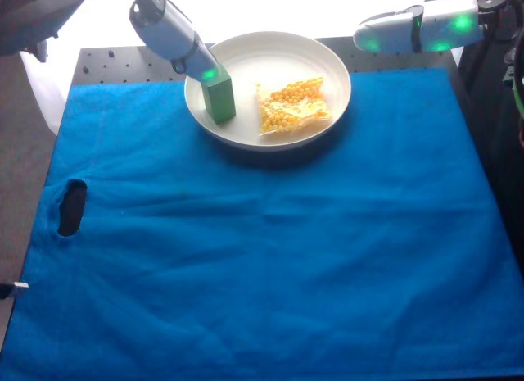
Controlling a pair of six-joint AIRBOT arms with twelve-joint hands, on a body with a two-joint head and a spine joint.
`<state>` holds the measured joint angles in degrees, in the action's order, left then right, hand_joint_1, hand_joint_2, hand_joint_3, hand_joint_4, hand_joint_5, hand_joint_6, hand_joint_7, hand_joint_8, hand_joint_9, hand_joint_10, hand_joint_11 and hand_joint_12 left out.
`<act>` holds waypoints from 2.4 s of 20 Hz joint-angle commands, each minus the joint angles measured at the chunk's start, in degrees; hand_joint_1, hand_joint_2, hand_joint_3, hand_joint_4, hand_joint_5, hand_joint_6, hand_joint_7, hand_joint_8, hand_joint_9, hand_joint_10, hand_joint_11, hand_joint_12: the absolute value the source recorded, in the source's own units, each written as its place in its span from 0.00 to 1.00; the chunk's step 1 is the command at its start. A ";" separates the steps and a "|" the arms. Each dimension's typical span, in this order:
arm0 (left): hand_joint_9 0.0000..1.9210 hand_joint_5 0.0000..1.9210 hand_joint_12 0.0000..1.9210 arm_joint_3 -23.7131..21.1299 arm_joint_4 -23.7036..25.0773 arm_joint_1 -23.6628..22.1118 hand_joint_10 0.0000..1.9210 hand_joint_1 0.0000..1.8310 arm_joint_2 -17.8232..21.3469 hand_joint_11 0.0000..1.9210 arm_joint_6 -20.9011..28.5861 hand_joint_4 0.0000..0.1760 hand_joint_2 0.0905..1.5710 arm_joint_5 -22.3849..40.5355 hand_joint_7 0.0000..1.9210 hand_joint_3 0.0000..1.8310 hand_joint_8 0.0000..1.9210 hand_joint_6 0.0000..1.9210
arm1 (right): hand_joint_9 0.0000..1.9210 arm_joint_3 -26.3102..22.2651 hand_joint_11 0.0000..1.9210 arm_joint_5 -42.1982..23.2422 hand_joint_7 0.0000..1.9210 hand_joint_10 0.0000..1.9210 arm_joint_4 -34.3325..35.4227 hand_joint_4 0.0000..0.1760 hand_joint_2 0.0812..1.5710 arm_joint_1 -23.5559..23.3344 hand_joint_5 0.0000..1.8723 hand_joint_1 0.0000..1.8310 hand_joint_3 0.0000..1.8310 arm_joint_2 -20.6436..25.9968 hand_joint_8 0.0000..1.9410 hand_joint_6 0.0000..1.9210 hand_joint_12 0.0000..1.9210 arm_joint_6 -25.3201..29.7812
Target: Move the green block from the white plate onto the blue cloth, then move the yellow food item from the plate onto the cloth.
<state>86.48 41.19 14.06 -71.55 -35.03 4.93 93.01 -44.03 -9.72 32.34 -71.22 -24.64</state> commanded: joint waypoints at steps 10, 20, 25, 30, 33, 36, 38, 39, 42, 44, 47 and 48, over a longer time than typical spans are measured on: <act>0.38 0.21 0.22 1.59 -0.07 2.06 0.01 0.49 -2.53 0.36 0.00 0.00 0.52 3.59 0.30 0.00 0.01 0.00 | 0.14 0.24 0.00 -6.82 0.18 0.00 1.81 0.57 0.53 -0.88 0.00 0.25 0.00 -0.65 0.00 0.00 0.48 0.25; 0.33 0.24 0.27 2.66 -0.08 4.24 0.00 0.47 -4.02 0.35 -0.06 0.00 0.48 2.16 0.30 0.00 0.00 0.00 | 0.13 0.05 0.00 -6.84 0.18 0.00 1.80 0.64 0.55 -0.88 0.01 0.27 0.00 -0.75 0.00 0.00 0.45 0.25; 0.33 0.25 0.26 3.09 0.12 4.88 0.00 0.47 -4.51 0.32 -0.09 0.00 0.48 1.69 0.28 0.00 0.00 0.00 | 0.11 0.02 0.00 -6.84 0.15 0.00 1.80 0.64 0.54 -0.88 0.00 0.25 0.00 -0.76 0.00 0.00 0.44 0.25; 0.36 0.24 0.34 4.46 0.12 5.29 0.00 0.48 -5.61 0.26 -0.06 0.00 0.48 1.20 0.30 0.00 0.00 0.00 | 0.12 -0.26 0.00 -6.92 0.15 0.00 1.80 0.63 0.52 -0.88 0.00 0.24 0.00 -0.76 0.00 0.00 0.45 0.25; 0.38 0.26 0.35 5.59 0.04 5.62 0.01 0.48 -6.34 0.28 -0.03 0.00 0.46 0.67 0.32 0.00 0.01 0.01 | 0.11 -0.42 0.00 -7.08 0.14 0.00 1.49 0.55 0.56 -0.88 0.00 0.22 0.01 -0.76 0.00 0.00 0.46 0.25; 0.42 0.27 0.33 6.61 -0.03 5.68 0.01 0.49 -7.04 0.34 -0.02 0.00 0.47 0.37 0.37 0.00 0.00 0.00 | 0.11 -0.63 0.00 -7.27 0.14 0.00 1.39 0.62 0.58 -0.88 0.00 0.22 0.01 -0.76 0.00 0.00 0.45 0.25; 0.43 0.28 0.29 7.16 -0.03 5.82 0.00 0.48 -7.46 0.36 -0.02 0.00 0.49 0.23 0.39 0.00 0.00 0.00 | 0.12 -0.65 0.00 -7.36 0.15 0.00 1.12 0.70 0.60 -0.88 0.01 0.22 0.00 -0.76 0.00 0.00 0.47 0.25; 0.43 0.28 0.29 7.48 -0.03 5.89 0.00 0.48 -7.73 0.36 -0.02 0.00 0.49 0.16 0.38 0.00 0.00 0.00 | 0.12 -0.64 0.01 -7.44 0.15 0.00 1.05 0.69 0.60 -0.88 0.01 0.22 0.00 -0.76 0.00 0.00 0.47 0.25; 0.41 0.29 0.22 8.51 -0.26 5.99 0.00 0.48 -8.50 0.38 -0.02 0.00 0.48 0.10 0.37 0.00 0.00 0.00 | 0.12 -0.64 0.00 -7.60 0.15 0.00 0.78 0.61 0.59 -0.88 0.01 0.23 0.00 -0.76 0.00 0.00 0.46 0.25; 0.40 0.29 0.21 9.13 -0.84 6.00 0.00 0.48 -8.92 0.37 -0.02 0.00 0.48 0.10 0.35 0.00 0.00 0.00 | 0.12 -0.63 0.00 -7.64 0.17 0.00 0.66 0.60 0.58 -0.88 0.01 0.24 0.00 -0.76 0.01 0.00 0.46 0.25; 0.42 0.31 0.19 9.44 -1.33 5.98 0.00 0.49 -9.34 0.39 -0.02 0.00 0.47 0.22 0.36 0.00 0.00 0.00 | 0.13 -0.59 0.00 -7.65 0.18 0.00 0.62 0.66 0.58 -0.88 0.01 0.24 0.00 -0.85 0.00 0.00 0.45 0.25; 0.42 0.31 0.19 9.50 -1.35 5.98 0.00 0.49 -9.49 0.39 -0.02 0.00 0.47 0.30 0.36 0.00 0.00 0.00 | 0.13 -0.55 0.00 -7.65 0.18 0.00 0.61 0.66 0.58 -0.88 0.01 0.24 0.00 -0.91 0.00 0.00 0.45 0.25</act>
<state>95.66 39.81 20.36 -80.64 -34.89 1.28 92.29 -44.75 -10.85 32.34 -71.94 -24.64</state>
